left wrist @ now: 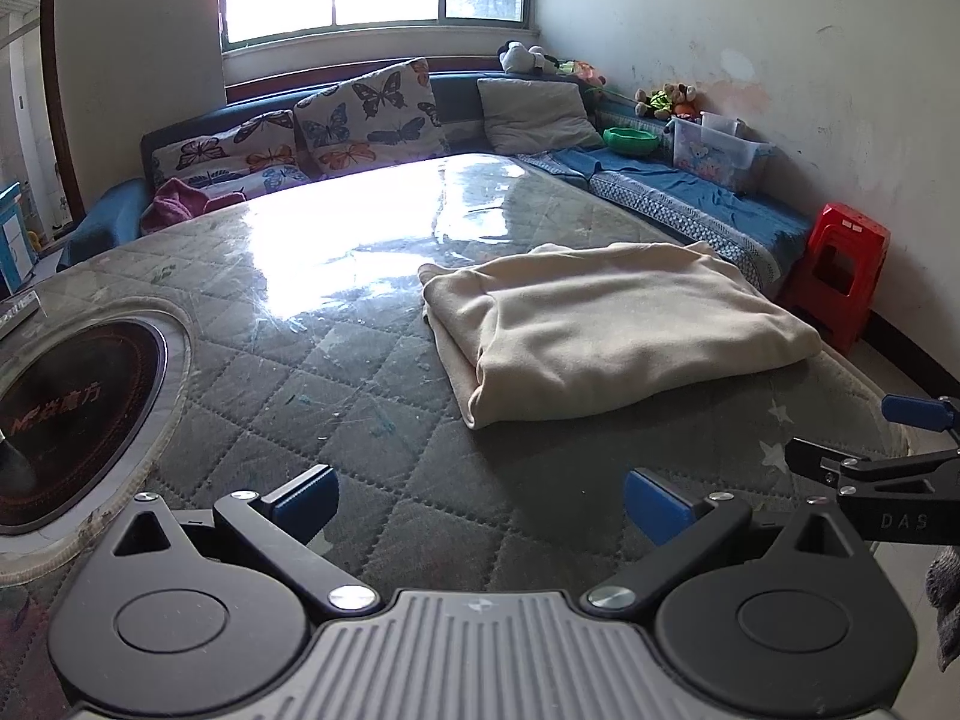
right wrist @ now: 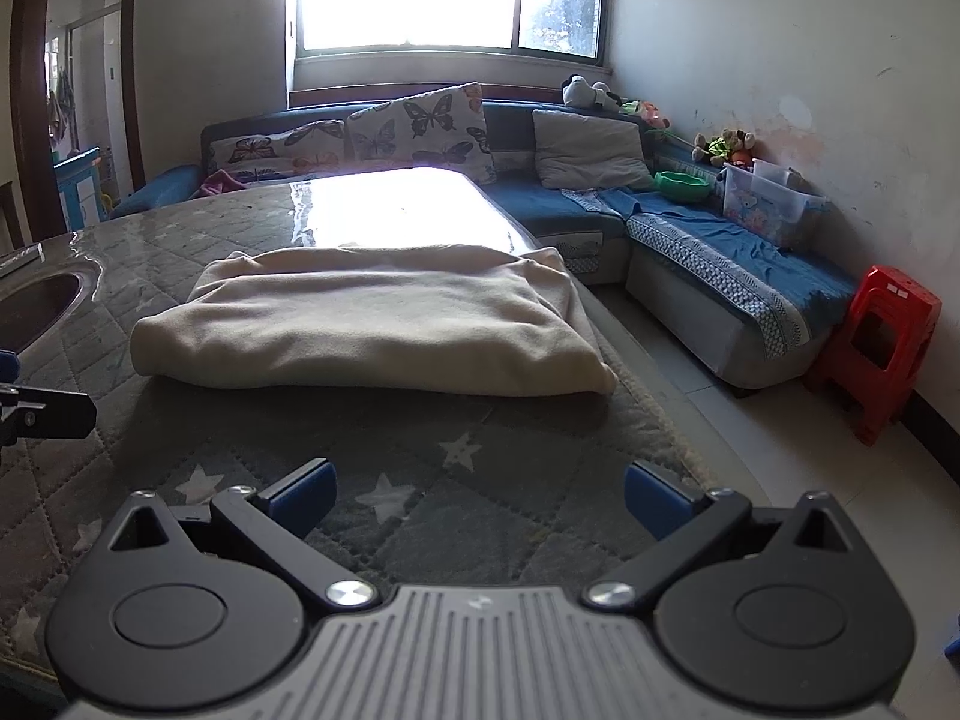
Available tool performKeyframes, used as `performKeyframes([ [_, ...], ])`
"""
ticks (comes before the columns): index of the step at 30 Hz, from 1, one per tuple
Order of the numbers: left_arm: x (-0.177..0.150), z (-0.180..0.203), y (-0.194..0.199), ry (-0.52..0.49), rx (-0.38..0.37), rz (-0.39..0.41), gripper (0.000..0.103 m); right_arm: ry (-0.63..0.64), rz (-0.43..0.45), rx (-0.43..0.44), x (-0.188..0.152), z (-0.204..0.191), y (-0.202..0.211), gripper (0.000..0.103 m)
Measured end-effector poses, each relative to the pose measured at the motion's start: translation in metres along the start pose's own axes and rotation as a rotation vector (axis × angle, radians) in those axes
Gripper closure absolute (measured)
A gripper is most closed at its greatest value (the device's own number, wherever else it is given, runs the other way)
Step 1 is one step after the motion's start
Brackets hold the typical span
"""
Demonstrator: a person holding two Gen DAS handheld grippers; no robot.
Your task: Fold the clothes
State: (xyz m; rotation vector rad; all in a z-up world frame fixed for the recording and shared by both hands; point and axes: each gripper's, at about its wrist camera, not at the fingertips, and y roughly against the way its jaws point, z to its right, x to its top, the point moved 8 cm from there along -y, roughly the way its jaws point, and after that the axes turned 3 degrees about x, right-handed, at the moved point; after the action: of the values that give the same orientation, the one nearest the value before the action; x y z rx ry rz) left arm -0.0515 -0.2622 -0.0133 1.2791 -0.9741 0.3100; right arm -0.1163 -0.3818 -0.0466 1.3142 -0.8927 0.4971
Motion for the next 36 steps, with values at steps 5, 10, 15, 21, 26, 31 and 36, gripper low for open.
performKeyframes([
  [5, 0.001, 0.003, -0.001, -0.015, -0.002, 0.000, 0.000, -0.003, -0.004, 0.003, 0.000, 0.000, -0.001, 0.000],
  [10, 0.002, 0.004, -0.005, -0.026, 0.000, -0.008, 0.000, -0.002, -0.013, 0.004, 0.002, 0.000, -0.006, 0.000],
  [15, 0.003, 0.004, -0.011, -0.033, -0.001, -0.020, 0.000, -0.005, -0.024, 0.002, 0.003, 0.001, -0.012, 0.000],
  [21, 0.004, 0.002, -0.018, -0.040, -0.001, -0.032, 0.000, -0.005, -0.035, 0.001, 0.004, 0.001, -0.019, 0.000],
  [26, 0.006, 0.002, -0.022, -0.043, -0.003, -0.037, 0.000, -0.006, -0.042, 0.002, 0.005, 0.001, -0.022, 0.000],
  [31, 0.007, 0.000, -0.027, -0.044, -0.004, -0.044, 0.000, -0.006, -0.047, 0.006, 0.007, 0.001, -0.027, 0.000],
  [36, 0.009, -0.001, -0.032, -0.042, -0.002, -0.053, 0.000, 0.000, -0.052, 0.006, 0.009, 0.000, -0.031, 0.000],
])
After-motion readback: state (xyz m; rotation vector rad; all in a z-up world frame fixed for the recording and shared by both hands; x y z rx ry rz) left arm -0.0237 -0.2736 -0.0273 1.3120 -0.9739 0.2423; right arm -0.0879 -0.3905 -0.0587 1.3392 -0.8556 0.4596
